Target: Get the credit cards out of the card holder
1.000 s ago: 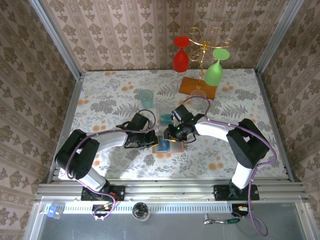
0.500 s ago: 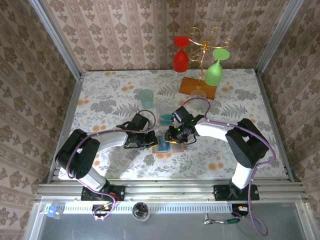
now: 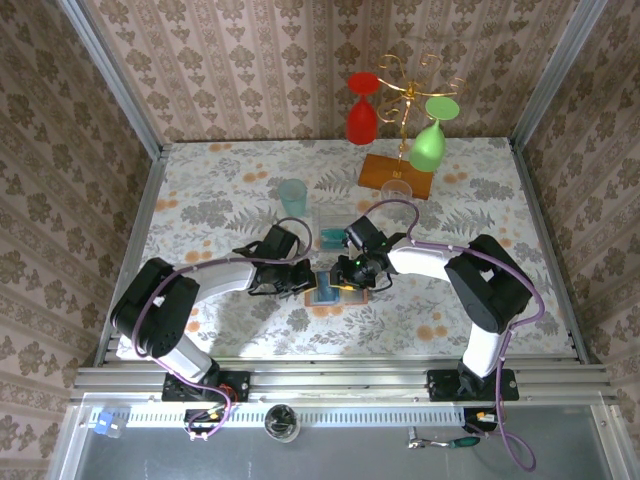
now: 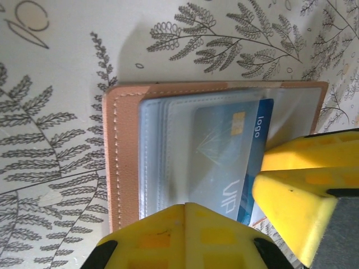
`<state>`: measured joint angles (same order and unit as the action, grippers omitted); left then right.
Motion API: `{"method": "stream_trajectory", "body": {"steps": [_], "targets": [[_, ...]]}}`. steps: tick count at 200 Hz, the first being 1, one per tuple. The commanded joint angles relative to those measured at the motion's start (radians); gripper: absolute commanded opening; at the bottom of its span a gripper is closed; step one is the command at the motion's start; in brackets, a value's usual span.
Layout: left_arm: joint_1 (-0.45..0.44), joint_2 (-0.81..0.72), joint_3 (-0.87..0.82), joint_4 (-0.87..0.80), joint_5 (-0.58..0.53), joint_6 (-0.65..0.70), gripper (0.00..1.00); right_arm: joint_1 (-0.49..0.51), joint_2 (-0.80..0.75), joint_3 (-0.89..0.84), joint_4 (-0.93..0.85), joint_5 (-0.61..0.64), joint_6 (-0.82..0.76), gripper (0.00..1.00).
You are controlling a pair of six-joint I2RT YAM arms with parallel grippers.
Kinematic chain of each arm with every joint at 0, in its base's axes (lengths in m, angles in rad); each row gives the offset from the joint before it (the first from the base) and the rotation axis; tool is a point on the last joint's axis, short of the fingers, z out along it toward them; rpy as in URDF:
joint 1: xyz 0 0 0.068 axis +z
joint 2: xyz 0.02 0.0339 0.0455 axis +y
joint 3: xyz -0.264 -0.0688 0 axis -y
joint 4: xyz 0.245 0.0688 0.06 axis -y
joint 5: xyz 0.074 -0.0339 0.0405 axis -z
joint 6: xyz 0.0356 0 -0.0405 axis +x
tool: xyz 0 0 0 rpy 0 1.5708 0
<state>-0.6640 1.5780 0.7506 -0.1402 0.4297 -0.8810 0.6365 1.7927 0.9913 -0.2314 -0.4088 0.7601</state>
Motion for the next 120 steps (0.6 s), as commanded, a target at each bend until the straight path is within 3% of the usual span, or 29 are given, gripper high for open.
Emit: {"method": "stream_trajectory", "body": {"steps": [1,120], "targets": [[-0.012,-0.006,0.029,-0.022,-0.001,0.017,0.0,-0.006,0.007,-0.015,0.012,-0.02,0.004,0.29],[-0.013,0.031,-0.01,-0.004,-0.007,0.014,0.0,-0.009,0.005,-0.025,0.056,-0.053,0.022,0.26]]}}
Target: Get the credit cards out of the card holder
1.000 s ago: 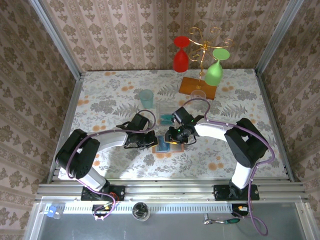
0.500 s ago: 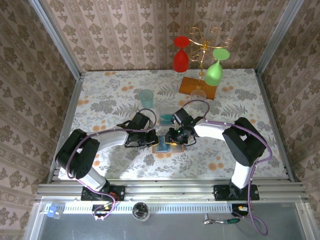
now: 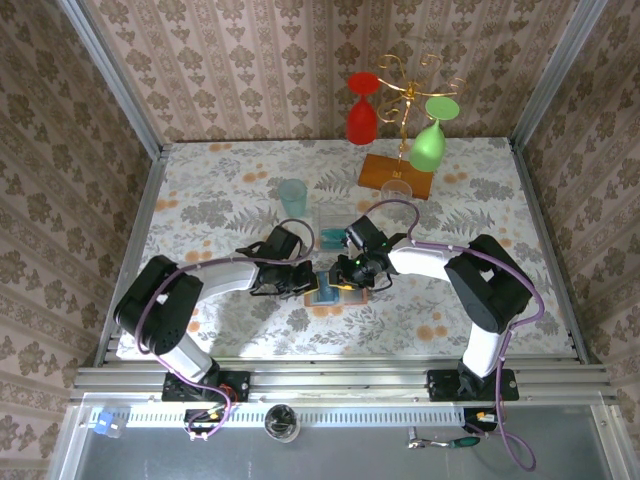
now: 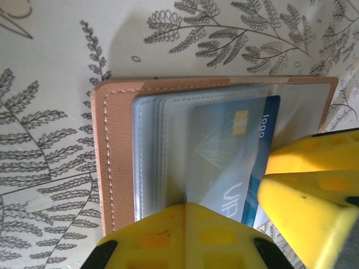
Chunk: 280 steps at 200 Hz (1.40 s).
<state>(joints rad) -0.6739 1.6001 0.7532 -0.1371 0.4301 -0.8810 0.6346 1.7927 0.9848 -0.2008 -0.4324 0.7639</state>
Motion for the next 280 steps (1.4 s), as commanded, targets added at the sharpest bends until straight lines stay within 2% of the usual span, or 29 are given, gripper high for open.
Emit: {"method": "stream_trajectory", "body": {"steps": [1,169,280], "targets": [[-0.003,0.009,-0.013,-0.007,-0.007,0.014,0.0,-0.007,0.005,-0.02,0.026,-0.029,0.018,0.26],[-0.003,0.007,-0.012,-0.018,-0.008,0.017,0.0,-0.03,-0.042,-0.069,0.067,-0.028,0.035,0.11],[0.005,0.001,-0.009,-0.032,-0.01,0.024,0.0,-0.059,-0.092,-0.084,0.0,0.004,-0.004,0.1]]}}
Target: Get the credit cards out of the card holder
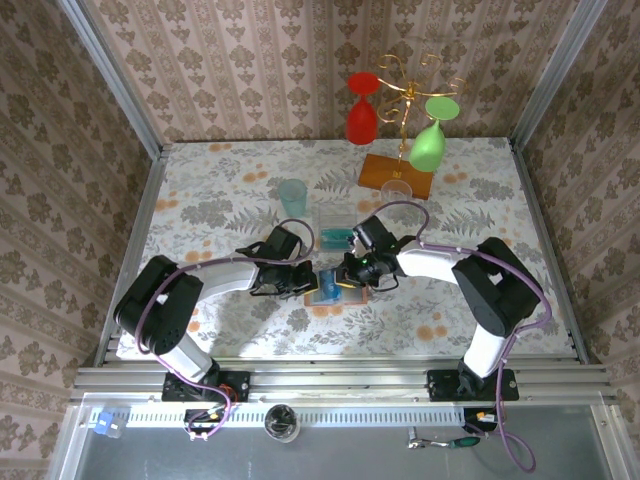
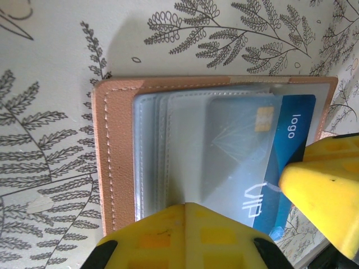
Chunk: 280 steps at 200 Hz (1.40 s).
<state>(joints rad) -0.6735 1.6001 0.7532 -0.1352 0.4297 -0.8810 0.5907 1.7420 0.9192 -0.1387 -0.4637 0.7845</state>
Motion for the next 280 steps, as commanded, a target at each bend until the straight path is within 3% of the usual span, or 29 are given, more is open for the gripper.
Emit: {"method": "stream_trajectory", "body": {"steps": [1,189,236,280], "targets": [[0.005,0.001,-0.009,-0.034,-0.009,0.024,0.0,-0.016,-0.042,-0.019,-0.063,0.034,-0.025,0.09],[0.018,-0.057,0.047,-0.043,0.006,0.042,0.02,-0.033,-0.159,0.113,-0.323,0.126,-0.199,0.02],[0.035,-0.102,0.035,-0.049,-0.003,0.043,0.04,-0.032,-0.128,0.198,-0.438,0.123,-0.462,0.03],[0.056,-0.162,-0.003,-0.04,-0.021,0.04,0.08,-0.028,-0.074,0.32,-0.582,0.231,-0.824,0.01]]}}
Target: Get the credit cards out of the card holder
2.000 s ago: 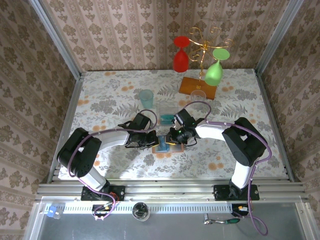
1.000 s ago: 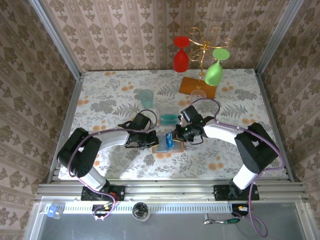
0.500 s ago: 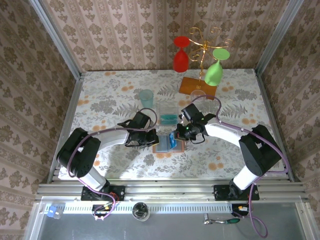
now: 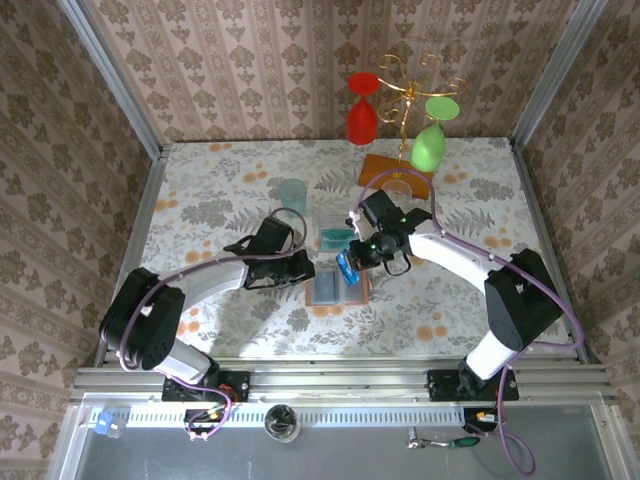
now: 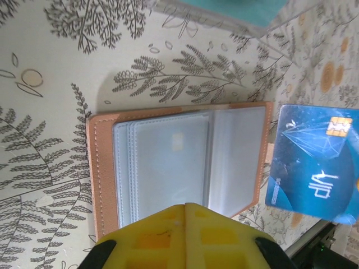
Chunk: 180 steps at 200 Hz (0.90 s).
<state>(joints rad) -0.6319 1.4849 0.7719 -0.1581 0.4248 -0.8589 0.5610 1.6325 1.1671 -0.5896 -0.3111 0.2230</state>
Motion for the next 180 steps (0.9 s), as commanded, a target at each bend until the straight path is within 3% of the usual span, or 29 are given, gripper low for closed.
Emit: {"method": "stream_trajectory", "body": {"steps": [1,85,180], "targets": [[0.016,-0.048,-0.023,-0.017,-0.016,0.018,0.08,0.002,0.037,0.076,-0.136,0.08,-0.27,0.0],[0.072,-0.153,-0.098,-0.033,-0.035,0.016,0.13,-0.004,0.197,0.406,-0.36,0.193,-0.839,0.0],[0.116,-0.202,-0.134,-0.064,-0.037,0.01,0.12,-0.058,0.541,0.949,-0.633,0.172,-1.055,0.0]]}}
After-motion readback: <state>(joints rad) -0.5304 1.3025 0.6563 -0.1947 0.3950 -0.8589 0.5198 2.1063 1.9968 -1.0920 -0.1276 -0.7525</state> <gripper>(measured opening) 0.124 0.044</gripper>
